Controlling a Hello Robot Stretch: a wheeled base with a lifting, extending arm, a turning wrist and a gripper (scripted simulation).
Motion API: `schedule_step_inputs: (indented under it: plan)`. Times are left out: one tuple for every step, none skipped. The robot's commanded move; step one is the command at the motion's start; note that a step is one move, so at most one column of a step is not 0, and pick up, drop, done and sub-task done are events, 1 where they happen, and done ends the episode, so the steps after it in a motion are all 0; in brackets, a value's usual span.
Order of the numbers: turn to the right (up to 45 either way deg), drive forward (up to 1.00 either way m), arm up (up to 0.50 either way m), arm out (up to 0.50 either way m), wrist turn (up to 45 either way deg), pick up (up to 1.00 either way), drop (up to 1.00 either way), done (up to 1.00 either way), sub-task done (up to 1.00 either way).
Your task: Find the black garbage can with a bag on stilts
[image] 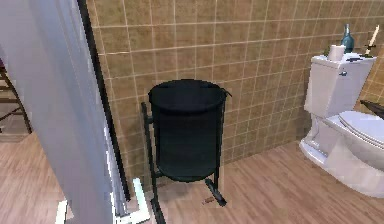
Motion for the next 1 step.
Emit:
schedule_step_inputs:
  plan:
    - [0.0, 0.0, 0.0, 0.0, 0.0, 0.0, 0.0, 1.0, 0.0]
